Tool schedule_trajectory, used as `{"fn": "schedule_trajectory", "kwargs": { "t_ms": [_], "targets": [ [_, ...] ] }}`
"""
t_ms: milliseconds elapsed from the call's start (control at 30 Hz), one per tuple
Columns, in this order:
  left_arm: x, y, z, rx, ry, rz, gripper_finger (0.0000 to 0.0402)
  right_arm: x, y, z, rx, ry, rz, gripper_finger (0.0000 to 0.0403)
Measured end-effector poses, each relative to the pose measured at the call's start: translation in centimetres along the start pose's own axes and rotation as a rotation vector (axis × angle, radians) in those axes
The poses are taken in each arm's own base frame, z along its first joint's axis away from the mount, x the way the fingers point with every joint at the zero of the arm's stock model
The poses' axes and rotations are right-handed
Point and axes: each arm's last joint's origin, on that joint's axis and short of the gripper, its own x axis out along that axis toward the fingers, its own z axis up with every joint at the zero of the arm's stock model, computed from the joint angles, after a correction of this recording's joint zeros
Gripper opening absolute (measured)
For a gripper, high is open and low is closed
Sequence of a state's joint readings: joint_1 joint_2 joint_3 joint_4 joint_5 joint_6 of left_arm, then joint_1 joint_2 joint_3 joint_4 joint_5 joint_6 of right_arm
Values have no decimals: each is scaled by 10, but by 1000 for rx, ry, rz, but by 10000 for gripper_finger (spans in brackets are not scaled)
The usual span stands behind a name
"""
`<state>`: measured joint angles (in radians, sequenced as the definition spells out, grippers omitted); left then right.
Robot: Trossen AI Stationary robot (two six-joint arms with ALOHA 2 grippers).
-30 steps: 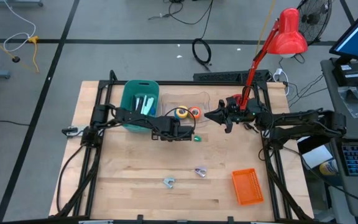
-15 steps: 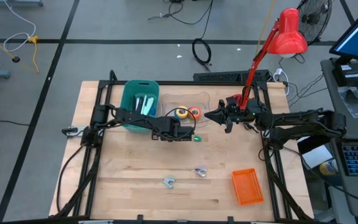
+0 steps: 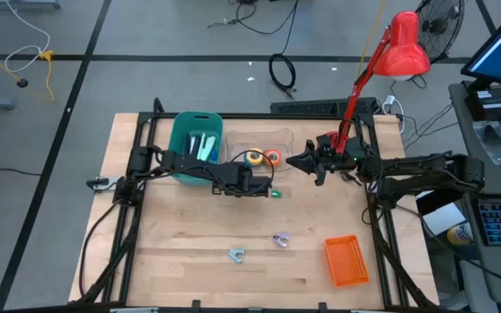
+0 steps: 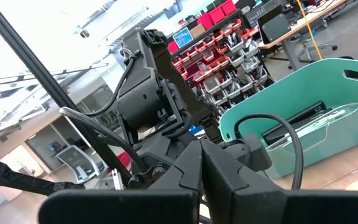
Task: Pick and place Stapler, Stapler remover, tape
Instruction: Put the yellow stapler remover into the green bin
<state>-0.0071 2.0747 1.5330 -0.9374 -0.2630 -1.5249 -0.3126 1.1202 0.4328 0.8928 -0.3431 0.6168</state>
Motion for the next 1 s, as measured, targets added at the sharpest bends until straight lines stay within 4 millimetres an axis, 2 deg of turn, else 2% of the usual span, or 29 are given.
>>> {"fn": "schedule_trajectory", "kwargs": {
  "t_ms": [233, 1000],
  "targets": [
    [13, -2, -5, 3, 46, 19, 150, 0, 0, 0, 0, 0, 0, 4],
    [14, -3, -4, -19, 26, 16, 149, 0, 0, 0, 0, 0, 0, 4]
  ]
}}
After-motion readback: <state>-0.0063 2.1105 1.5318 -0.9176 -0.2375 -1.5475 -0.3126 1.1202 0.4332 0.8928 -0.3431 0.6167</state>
